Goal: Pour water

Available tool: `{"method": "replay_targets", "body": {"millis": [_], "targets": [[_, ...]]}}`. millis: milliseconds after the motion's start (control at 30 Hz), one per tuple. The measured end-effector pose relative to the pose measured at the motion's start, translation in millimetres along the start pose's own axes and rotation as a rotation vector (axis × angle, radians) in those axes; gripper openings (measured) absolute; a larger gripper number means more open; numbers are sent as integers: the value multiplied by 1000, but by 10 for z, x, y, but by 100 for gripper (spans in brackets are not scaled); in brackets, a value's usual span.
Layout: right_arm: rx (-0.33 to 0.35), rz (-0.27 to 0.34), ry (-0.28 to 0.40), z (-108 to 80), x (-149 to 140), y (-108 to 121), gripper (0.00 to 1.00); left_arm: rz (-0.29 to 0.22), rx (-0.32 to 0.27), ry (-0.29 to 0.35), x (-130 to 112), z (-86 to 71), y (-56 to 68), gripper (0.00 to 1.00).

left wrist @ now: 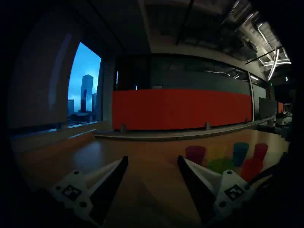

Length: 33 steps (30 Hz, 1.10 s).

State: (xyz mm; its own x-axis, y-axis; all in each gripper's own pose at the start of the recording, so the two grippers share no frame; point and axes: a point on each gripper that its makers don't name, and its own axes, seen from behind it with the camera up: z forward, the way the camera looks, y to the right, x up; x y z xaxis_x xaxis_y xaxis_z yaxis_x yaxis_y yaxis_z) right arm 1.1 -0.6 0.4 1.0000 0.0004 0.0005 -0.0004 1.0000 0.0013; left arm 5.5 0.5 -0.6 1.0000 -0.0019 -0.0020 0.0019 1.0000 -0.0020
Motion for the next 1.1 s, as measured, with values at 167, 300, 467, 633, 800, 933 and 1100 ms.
{"method": "replay_targets", "body": {"millis": [167,300,467,633,800,933,1100], "targets": [[15,3,4,17,158,-36,99,-25,-18,6,256,-6,20,96],[23,-6,-3,32,328,-46,99,-42,-34,-2,436,9,62,97],[44,-32,-22,55,477,-67,99,-31,-49,-1,695,0,98,96],[61,-42,-23,57,708,-106,99,-11,-35,-13,924,8,45,97],[83,-58,-8,62,995,-162,99,-29,-36,-18,1124,33,22,97],[92,-81,-14,82,1161,-208,99,-56,-47,-28,1270,67,19,97],[114,-72,-39,106,1339,-316,99,-56,-54,-39,1466,126,10,97]]}}
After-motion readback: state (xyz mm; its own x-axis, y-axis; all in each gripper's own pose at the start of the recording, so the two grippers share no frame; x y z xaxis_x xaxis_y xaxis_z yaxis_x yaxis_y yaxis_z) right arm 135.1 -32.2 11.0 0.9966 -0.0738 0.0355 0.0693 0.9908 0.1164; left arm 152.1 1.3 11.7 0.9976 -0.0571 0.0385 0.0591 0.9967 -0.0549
